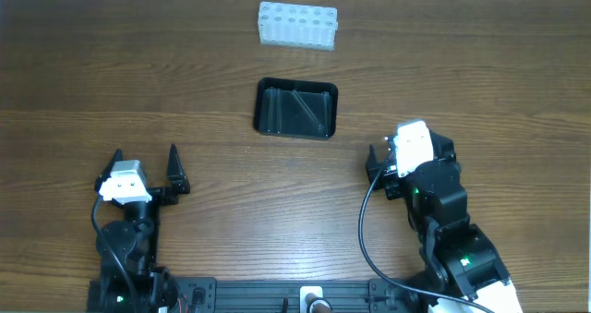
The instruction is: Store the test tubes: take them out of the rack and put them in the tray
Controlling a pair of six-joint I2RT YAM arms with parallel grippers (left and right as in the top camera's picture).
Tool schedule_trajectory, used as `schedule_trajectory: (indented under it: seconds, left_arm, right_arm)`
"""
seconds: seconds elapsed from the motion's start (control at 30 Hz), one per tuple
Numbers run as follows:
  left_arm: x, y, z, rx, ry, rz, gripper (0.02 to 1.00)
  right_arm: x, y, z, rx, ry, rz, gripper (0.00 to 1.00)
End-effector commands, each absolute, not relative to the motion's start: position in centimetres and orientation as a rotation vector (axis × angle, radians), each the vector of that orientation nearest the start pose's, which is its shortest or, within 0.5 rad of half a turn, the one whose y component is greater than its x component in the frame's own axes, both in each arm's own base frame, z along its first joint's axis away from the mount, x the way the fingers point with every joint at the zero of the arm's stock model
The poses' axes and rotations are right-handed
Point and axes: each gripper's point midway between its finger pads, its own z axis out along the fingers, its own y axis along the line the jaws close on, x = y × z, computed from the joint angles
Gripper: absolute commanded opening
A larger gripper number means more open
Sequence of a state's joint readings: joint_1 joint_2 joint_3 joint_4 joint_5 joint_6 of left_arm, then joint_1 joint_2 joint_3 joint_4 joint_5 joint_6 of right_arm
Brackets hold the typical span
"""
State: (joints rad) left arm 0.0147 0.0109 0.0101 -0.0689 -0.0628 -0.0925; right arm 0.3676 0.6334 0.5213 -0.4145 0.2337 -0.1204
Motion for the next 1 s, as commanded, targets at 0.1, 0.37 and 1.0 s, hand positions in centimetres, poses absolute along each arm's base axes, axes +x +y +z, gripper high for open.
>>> schedule_trajectory:
  seconds: [0.1, 0.37, 1.0]
  left_arm:
    - [24.6, 1.5, 15.8, -0.121, 1.635, 0.005, 0.996]
    - [24.6, 1.5, 15.8, -0.121, 1.635, 0.005, 0.998]
    - [24.6, 1.5, 15.8, -0.121, 1.635, 0.005, 0.998]
  right_arm:
    - [25.1, 4.0, 13.7, -0.341, 2.127, -0.140, 0.993]
    - [22.8, 1.4, 7.9, -0.272, 2.195, -0.195, 0.991]
    - [22.8, -0.8, 12.0, -0.101, 1.921, -0.212, 0.991]
